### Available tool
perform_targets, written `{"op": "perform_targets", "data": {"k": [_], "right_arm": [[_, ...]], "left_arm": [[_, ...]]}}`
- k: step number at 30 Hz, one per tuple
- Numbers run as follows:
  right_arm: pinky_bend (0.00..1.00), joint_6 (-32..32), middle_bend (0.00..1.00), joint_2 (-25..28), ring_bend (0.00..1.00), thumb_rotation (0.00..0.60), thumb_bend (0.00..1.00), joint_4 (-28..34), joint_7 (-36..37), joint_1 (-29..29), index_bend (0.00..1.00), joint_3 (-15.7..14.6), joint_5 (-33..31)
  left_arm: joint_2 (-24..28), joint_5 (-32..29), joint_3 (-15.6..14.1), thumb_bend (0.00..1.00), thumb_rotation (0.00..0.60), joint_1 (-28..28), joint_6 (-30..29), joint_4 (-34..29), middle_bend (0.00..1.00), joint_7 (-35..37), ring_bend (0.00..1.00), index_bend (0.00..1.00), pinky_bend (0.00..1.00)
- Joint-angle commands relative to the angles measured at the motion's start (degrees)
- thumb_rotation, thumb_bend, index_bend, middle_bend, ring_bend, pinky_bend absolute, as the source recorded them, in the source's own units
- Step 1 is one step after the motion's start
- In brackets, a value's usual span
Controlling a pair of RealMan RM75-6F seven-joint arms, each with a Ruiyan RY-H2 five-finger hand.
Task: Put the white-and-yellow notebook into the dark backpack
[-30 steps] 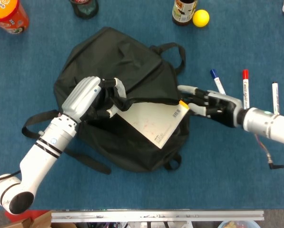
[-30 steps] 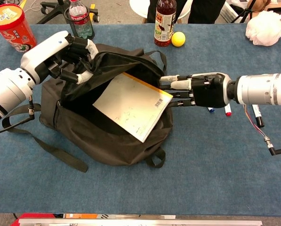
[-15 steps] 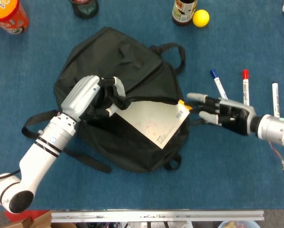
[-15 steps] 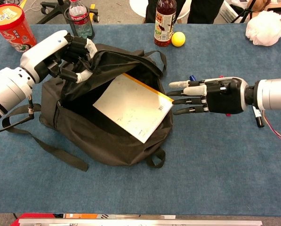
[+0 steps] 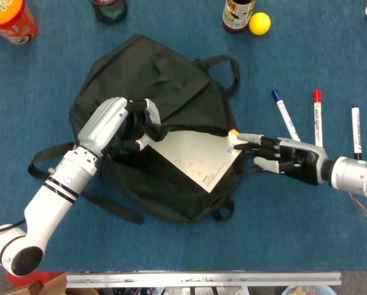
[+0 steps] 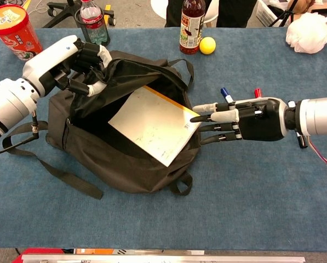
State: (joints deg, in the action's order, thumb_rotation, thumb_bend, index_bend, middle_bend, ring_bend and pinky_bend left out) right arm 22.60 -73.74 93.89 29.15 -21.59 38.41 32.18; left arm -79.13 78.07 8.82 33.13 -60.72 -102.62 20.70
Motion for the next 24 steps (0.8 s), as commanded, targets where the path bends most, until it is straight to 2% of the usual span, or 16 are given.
{"op": "perform_targets", "data": {"k": [1,8,20,24], "right_arm": [[0.15,-0.3,0.07,0.3,0.0,0.6,0.52,0.2,-0.3,0.0,0.0,-0.5,-0.1],[0.15,-3.1,0.07,-1.6,0.0,0.6,0.52,-1.9,0.7,-3.4,0.0,-3.2,0.4],[0.15,-8.7,0.1,-8.3,0.0,0.6,0.52,-6.0,1.7,-10.0,0.0,-4.1,1.2],[0.16,-8.5,0.1,-9.0,0.0,0.6,0.52,-6.5,2.2,-10.8,0.0,-4.2,1.2]], "left_arm": [[0.0,0.0,0.0,0.44,0.6,0.0,0.0,0.0,0.6,0.0,0.61,0.58,0.77],[0.0,0.0,-0.1,0.44,0.6,-0.1,0.0,-0.2,0.59,-0.2,0.61,0.58,0.77],[0.3,0.2,-0.3,0.44,0.6,-0.3,-0.1,-0.8,0.59,-0.5,0.61,0.58,0.77],[0.5,0.1,-0.3,0.44,0.6,-0.4,-0.1,-0.8,0.59,-0.5,0.61,0.58,0.77]]}}
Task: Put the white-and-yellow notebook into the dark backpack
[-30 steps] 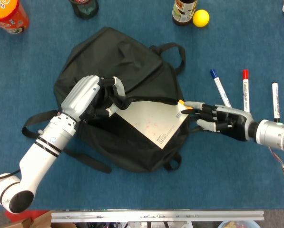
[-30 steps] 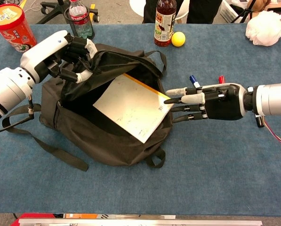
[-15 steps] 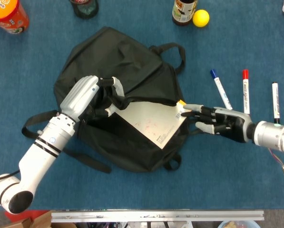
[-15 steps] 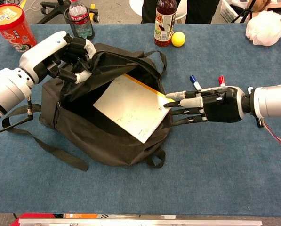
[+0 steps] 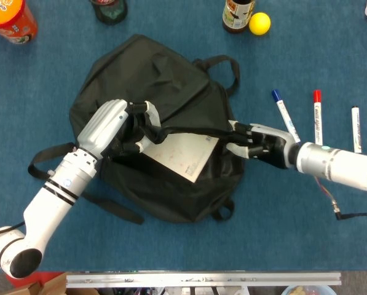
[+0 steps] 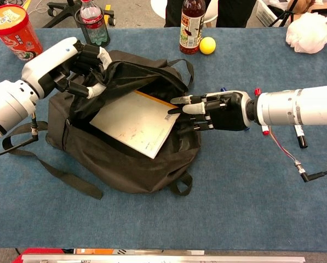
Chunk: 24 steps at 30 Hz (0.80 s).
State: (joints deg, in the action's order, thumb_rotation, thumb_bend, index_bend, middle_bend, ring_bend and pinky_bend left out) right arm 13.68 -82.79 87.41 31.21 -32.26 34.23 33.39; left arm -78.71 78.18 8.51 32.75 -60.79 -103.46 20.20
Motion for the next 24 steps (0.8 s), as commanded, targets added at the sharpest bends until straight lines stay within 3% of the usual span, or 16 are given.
{"op": "perform_targets", "data": {"k": [1,9,14,16,18,24], "right_arm": [[0.16,0.9,0.1,0.3,0.0,0.6,0.52,0.1,0.1,0.1,0.0,0.1,0.0],[0.16,8.5,0.1,9.0,0.0,0.6,0.52,5.5,-3.3,7.9,0.0,4.0,-1.1],[0.16,11.2,0.1,15.2,0.0,0.6,0.52,8.4,-9.4,16.1,0.0,8.9,-1.6],[0.16,10.8,0.1,17.0,0.0,0.6,0.52,9.1,-12.7,19.6,0.0,10.8,-1.2],[0.16,10.2,0.1,18.1,0.0,0.6,0.52,9.4,-14.6,22.3,0.0,12.4,-1.4],[0.16,7.7,0.1,18.9,0.0,0.6,0.52,9.0,-20.8,28.5,0.0,17.0,-1.0]], "left_arm": [[0.1,-0.1,0.0,0.44,0.6,-0.1,0.0,0.1,0.59,0.0,0.61,0.58,0.77],[1.2,0.2,-0.4,0.44,0.6,0.5,1.9,0.3,0.55,1.2,0.54,0.49,0.73],[3.7,1.9,-2.3,0.43,0.6,1.6,5.5,-0.4,0.43,0.5,0.37,0.33,0.52],[5.0,2.9,-3.4,0.38,0.6,2.2,7.0,-0.9,0.35,-0.6,0.27,0.23,0.39],[5.8,3.3,-4.0,0.33,0.6,2.5,7.9,-1.2,0.31,-1.7,0.23,0.18,0.33],[7.8,3.7,-5.2,0.29,0.6,3.3,9.5,-2.0,0.26,-5.1,0.2,0.15,0.28]]}}
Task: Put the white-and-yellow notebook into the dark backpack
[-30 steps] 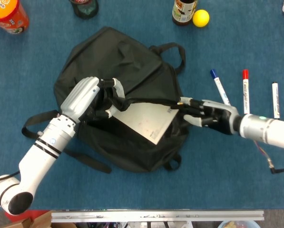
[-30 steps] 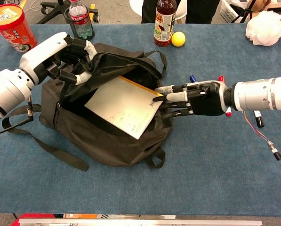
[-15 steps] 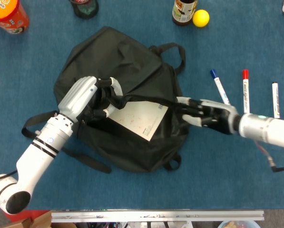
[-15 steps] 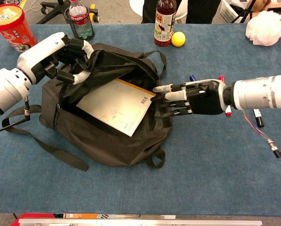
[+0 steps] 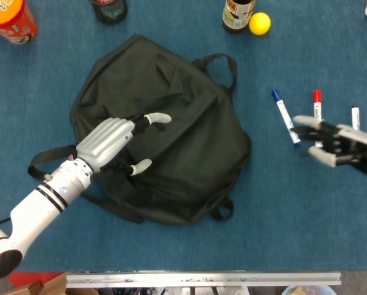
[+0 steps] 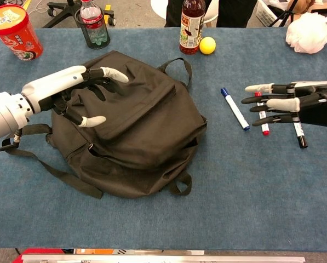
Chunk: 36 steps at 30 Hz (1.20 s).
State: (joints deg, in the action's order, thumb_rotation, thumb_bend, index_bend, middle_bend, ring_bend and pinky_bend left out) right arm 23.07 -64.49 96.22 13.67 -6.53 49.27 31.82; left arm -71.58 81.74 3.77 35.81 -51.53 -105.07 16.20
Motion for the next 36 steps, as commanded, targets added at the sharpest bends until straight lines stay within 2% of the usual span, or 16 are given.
{"op": "perform_targets", "data": {"k": [1,6,10,17,22,24,26,27,29,32,36], "right_arm": [[0.16,-2.6,0.1,0.4,0.0,0.6,0.52,0.3,-4.3,3.4,0.0,2.5,1.0],[0.16,-8.4,0.1,-1.1,0.0,0.6,0.52,1.0,-9.2,5.9,0.0,3.7,4.6],[0.16,-15.5,0.1,-2.7,0.0,0.6,0.52,2.1,-14.1,6.9,0.0,3.3,10.5],[0.15,-29.4,0.11,-7.1,0.0,0.6,0.52,2.4,-21.2,8.8,0.0,2.6,24.4],[0.16,-39.6,0.14,-9.8,0.0,0.6,0.52,1.7,-21.7,10.7,0.04,1.4,36.4],[0.16,-44.5,0.16,-10.2,0.0,0.6,0.51,1.4,-20.1,11.5,0.08,0.0,42.5],[0.16,-49.8,0.17,-9.9,0.0,0.6,0.45,0.6,-17.9,12.1,0.11,-2.1,49.0],[0.15,-52.4,0.17,-9.8,0.0,0.6,0.4,0.0,-16.7,12.2,0.12,-3.3,51.7],[0.16,-58.4,0.18,-9.4,0.0,0.6,0.38,-1.9,-13.7,12.1,0.12,-6.3,57.3],[0.16,-66.3,0.18,-9.0,0.0,0.6,0.38,-5.3,-9.7,11.4,0.13,-10.6,63.1],[0.16,-74.5,0.19,-8.4,0.0,0.6,0.32,-8.9,-6.9,10.4,0.14,-15.5,67.2]], "left_arm": [[0.9,0.1,-0.4,0.29,0.6,0.1,0.0,-0.4,0.26,-1.4,0.2,0.15,0.28],[0.7,-0.6,0.6,0.29,0.6,-1.3,-4.0,1.7,0.26,-3.1,0.2,0.15,0.28],[0.6,-2.3,2.0,0.29,0.6,-2.4,-7.1,4.9,0.26,-4.6,0.2,0.15,0.28],[0.4,-3.5,3.1,0.29,0.6,-5.3,-13.7,13.0,0.26,-9.4,0.2,0.17,0.28],[0.3,-4.0,2.6,0.29,0.6,-8.7,-18.6,17.1,0.26,-11.9,0.2,0.18,0.28],[0.3,-3.9,2.2,0.29,0.6,-10.4,-20.9,18.1,0.26,-12.5,0.2,0.19,0.28],[0.0,-3.6,1.8,0.29,0.6,-12.2,-23.5,19.0,0.26,-13.1,0.2,0.19,0.28],[-0.3,-3.6,1.8,0.29,0.6,-12.9,-24.6,19.5,0.26,-13.4,0.2,0.2,0.28],[-0.8,-3.5,1.5,0.29,0.6,-14.7,-27.3,20.6,0.26,-14.1,0.2,0.2,0.28],[-1.1,-2.9,0.8,0.29,0.6,-17.0,-30.0,21.4,0.26,-14.6,0.2,0.21,0.28],[-0.6,-2.0,-0.4,0.29,0.6,-19.9,-33.1,21.4,0.26,-16.1,0.2,0.23,0.28]]}}
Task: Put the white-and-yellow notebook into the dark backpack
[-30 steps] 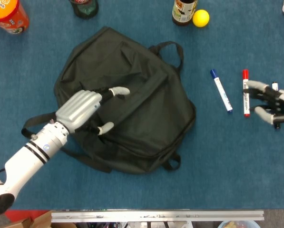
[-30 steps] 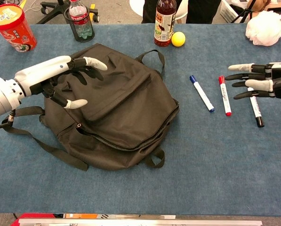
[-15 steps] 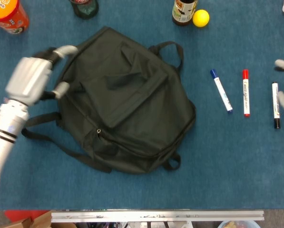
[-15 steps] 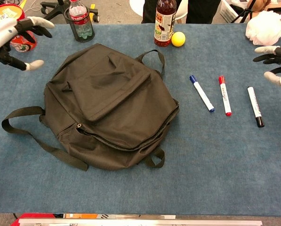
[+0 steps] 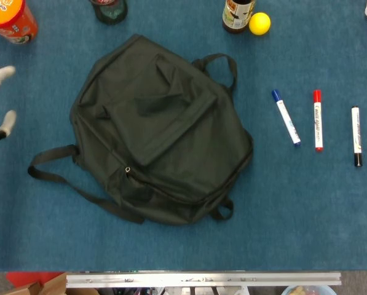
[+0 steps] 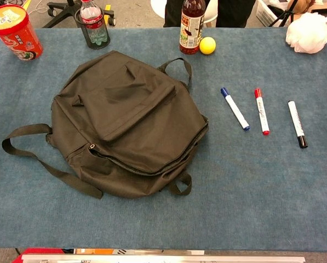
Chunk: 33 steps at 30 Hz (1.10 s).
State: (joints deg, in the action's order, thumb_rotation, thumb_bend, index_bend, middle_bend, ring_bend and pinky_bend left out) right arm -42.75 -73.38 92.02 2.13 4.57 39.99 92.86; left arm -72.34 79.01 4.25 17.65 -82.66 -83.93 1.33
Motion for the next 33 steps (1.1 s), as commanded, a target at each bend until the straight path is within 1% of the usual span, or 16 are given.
{"op": "perform_targets", "data": {"k": [1,4,8,14,18,23,33], "right_arm": [[0.15,-10.2,0.19,0.6,0.0,0.6,0.3,-5.4,4.7,-1.0,0.14,-7.2,6.8],[0.15,-14.6,0.2,0.9,0.0,0.6,0.25,-7.1,4.8,-1.9,0.14,-10.0,7.9],[0.16,-18.7,0.2,1.7,0.0,0.6,0.21,-7.5,5.4,-2.6,0.14,-13.3,7.4],[0.16,-21.9,0.2,3.1,0.0,0.6,0.19,-6.8,5.5,-3.6,0.14,-17.2,5.1],[0.16,-23.3,0.2,3.8,0.0,0.6,0.19,-6.3,5.1,-4.4,0.14,-18.8,3.0],[0.16,-24.8,0.2,4.7,0.0,0.6,0.2,-5.6,4.9,-5.5,0.14,-20.6,0.5],[0.16,-25.2,0.2,6.7,0.0,0.6,0.2,-3.6,3.4,-7.4,0.14,-24.1,-3.7]], "left_arm": [[0.2,0.9,-1.1,0.29,0.6,-2.4,-2.7,0.0,0.26,-1.6,0.2,0.23,0.28],[0.6,1.6,-1.8,0.29,0.6,-4.5,-5.0,-1.4,0.26,-2.2,0.2,0.23,0.28],[0.7,3.1,-2.9,0.29,0.6,-7.4,-8.4,-2.7,0.26,-3.5,0.2,0.24,0.28],[1.3,4.8,-4.2,0.29,0.6,-11.2,-12.3,-4.5,0.26,-4.3,0.2,0.25,0.28],[1.4,5.9,-4.4,0.29,0.6,-12.9,-14.1,-4.9,0.26,-3.9,0.2,0.25,0.28],[1.8,6.6,-3.8,0.29,0.6,-13.6,-14.4,-5.0,0.26,-4.1,0.2,0.25,0.28],[1.6,6.6,-3.1,0.29,0.6,-13.4,-12.0,-4.2,0.26,-6.9,0.2,0.25,0.28]]}}
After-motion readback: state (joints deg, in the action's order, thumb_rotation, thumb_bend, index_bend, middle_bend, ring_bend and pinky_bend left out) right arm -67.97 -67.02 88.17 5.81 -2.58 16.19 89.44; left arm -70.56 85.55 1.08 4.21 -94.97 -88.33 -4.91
